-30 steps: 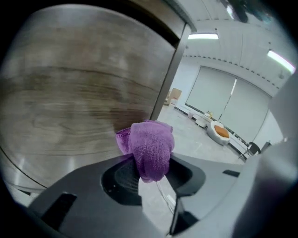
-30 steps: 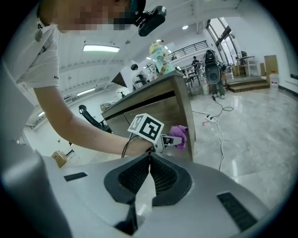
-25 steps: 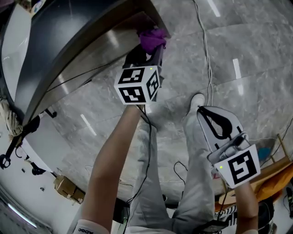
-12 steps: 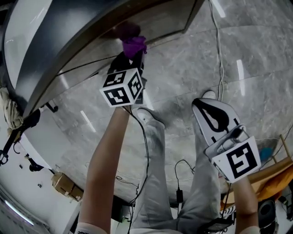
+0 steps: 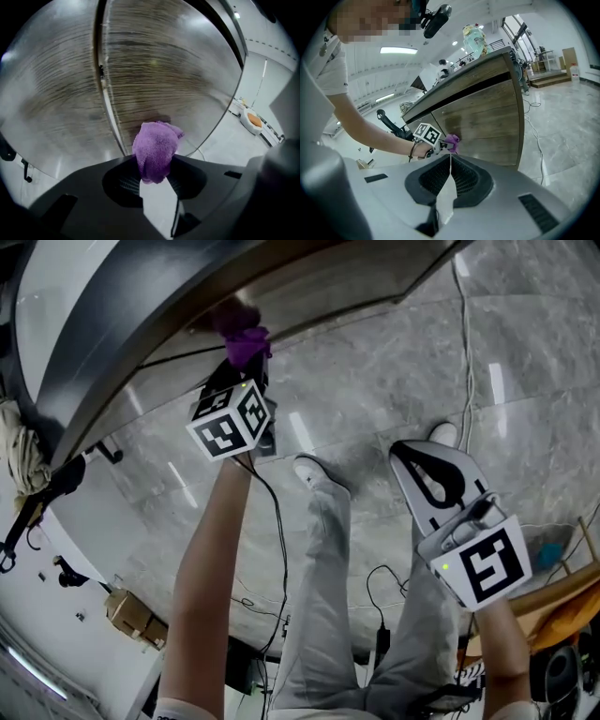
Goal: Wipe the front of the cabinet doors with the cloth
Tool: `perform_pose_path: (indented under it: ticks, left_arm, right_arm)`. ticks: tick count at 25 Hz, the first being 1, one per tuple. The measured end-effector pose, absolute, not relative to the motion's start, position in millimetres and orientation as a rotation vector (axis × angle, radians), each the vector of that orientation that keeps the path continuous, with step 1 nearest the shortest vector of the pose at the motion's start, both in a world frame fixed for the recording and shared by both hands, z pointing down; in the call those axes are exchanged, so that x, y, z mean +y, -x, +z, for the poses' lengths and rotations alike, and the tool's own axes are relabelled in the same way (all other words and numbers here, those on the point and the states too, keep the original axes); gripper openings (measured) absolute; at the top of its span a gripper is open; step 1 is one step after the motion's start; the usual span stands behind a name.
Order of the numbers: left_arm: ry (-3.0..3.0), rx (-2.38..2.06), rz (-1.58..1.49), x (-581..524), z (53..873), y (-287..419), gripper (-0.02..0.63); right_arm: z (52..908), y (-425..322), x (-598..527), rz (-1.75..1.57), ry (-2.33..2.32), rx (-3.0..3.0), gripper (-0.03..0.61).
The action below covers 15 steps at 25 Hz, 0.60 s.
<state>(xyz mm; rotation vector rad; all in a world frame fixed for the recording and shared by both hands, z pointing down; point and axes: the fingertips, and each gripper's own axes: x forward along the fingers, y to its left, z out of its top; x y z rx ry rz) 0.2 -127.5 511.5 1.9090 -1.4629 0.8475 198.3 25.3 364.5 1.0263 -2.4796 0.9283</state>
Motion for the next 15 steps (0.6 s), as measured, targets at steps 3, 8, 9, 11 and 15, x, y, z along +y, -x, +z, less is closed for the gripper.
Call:
perform_pose_path:
  ticks: [3,8,9,11,15]
  left_arm:
    - [-1.868,-1.509,0.891,-126,511,16,0.138]
    - [-1.935,-1.468,0.957,-112,516,-26,0.138]
    - [-1.961,-1.43,0.968,-108,520,-45,0.138]
    - [-2.013,-1.349,0.986,-104,530,-89,0.138]
    - [-2.073,-1.243,0.966,-109,550,-181,0.138]
  right_arm:
    - [357,-194,22,0.92,-1.02,-2.504,0.029]
    - [351,-213,19,0.943,-1.037,-2.524,0.029]
    - [352,-221,18,0.955,-1.047,-2.52,0.029]
    - [356,-242,19,0.976,-1.069,-2.507,0.029]
    - [372,-292,28,0.996,-1.08,-2.465,0.029]
